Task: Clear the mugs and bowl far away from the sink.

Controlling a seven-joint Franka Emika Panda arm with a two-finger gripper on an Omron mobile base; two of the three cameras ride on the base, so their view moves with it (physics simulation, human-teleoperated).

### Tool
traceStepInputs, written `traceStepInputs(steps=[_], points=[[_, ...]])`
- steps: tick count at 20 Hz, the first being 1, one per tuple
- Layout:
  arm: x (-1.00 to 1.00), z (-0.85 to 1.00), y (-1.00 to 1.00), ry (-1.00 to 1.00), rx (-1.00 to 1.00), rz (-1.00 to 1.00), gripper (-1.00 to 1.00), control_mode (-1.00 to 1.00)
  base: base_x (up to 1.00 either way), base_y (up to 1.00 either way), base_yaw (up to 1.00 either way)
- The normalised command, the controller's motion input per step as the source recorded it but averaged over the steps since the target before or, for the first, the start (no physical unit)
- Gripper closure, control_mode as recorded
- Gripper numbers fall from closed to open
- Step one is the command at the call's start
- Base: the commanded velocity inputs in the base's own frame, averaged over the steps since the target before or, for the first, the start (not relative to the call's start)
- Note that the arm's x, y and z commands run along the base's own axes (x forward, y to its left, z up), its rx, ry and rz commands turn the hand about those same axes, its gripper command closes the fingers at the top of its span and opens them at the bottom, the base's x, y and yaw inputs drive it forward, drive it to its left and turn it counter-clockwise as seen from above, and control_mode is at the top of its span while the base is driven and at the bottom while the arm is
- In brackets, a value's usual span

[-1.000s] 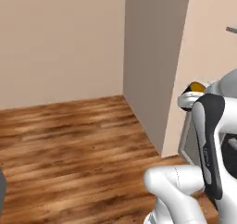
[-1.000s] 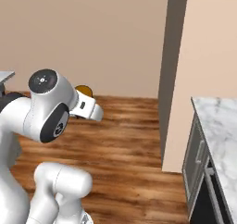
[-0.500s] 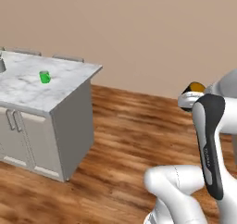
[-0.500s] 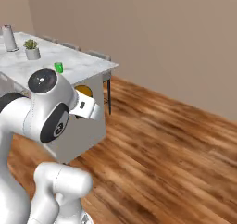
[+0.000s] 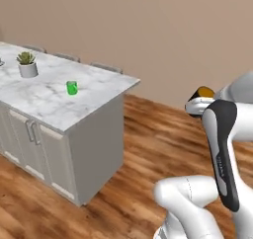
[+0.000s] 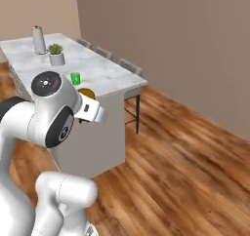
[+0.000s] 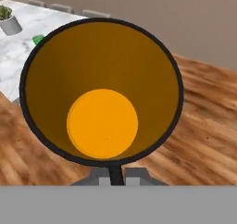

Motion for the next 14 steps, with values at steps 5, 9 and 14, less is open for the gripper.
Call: traceStepInputs(steps=[5, 9, 14], points=[[0.00, 0.00, 0.00, 0.00, 0.00, 0.00, 1.00, 1.00, 1.00, -0.11, 0.66], [0.00, 0.00, 0.00, 0.00, 0.00, 0.00, 1.00, 1.00, 0.95, -0.03, 0.78], [0.00, 0.00, 0.00, 0.00, 0.00, 0.00, 1.00, 1.00, 0.94, -0.19, 0.72]])
